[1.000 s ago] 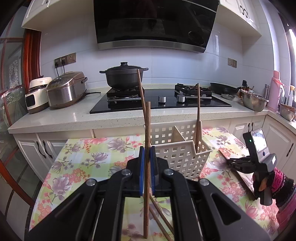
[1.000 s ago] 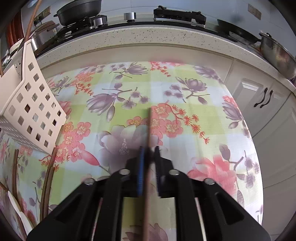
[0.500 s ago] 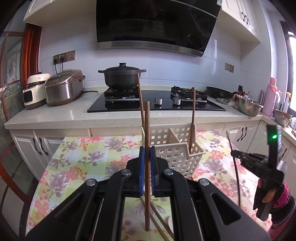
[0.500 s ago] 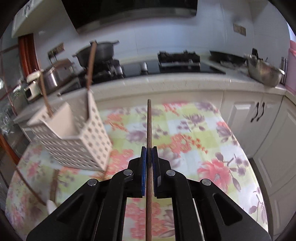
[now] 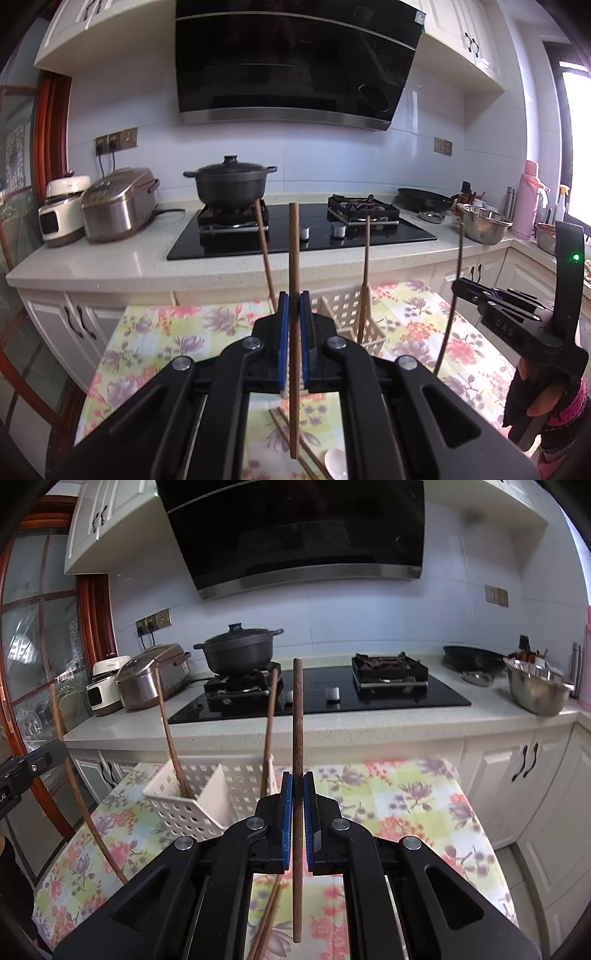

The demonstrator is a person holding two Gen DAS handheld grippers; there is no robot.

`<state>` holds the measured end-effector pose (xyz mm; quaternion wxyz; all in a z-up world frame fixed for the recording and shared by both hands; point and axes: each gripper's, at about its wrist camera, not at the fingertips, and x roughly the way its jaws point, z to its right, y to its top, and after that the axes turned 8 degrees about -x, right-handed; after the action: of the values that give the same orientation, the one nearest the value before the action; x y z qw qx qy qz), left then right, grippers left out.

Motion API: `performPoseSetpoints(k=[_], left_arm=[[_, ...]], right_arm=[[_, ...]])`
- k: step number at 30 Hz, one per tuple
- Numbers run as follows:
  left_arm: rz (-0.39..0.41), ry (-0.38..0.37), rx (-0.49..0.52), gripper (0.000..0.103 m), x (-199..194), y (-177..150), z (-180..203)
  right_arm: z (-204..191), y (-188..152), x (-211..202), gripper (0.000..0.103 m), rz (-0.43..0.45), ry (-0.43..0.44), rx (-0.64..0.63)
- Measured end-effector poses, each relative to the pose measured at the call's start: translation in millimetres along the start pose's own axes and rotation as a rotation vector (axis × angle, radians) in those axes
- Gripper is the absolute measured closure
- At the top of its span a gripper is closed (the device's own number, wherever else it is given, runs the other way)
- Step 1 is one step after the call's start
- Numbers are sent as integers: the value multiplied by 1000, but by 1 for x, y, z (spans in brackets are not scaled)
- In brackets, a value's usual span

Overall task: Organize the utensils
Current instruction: 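Lower both held chopsticks into the white basket and open both grippers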

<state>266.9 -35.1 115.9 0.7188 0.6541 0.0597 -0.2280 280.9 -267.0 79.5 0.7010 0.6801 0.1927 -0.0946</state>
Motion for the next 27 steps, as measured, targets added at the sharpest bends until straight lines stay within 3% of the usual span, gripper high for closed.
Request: performPoseSetpoints(k=[9, 19, 22, 27], left_arm=[[73, 4, 30, 97, -5, 58, 16], [159, 12, 2, 97, 23, 130, 28], [152, 20, -16, 97, 39, 132, 26], [82, 30, -44, 97, 76, 102, 17]], right_arm=[[-17, 51, -1, 97, 74, 11, -45], [-33, 99, 25, 97, 143, 35, -43], [-35, 99, 40, 97, 143, 56, -29], [-40, 76, 69, 97, 82, 84, -17]])
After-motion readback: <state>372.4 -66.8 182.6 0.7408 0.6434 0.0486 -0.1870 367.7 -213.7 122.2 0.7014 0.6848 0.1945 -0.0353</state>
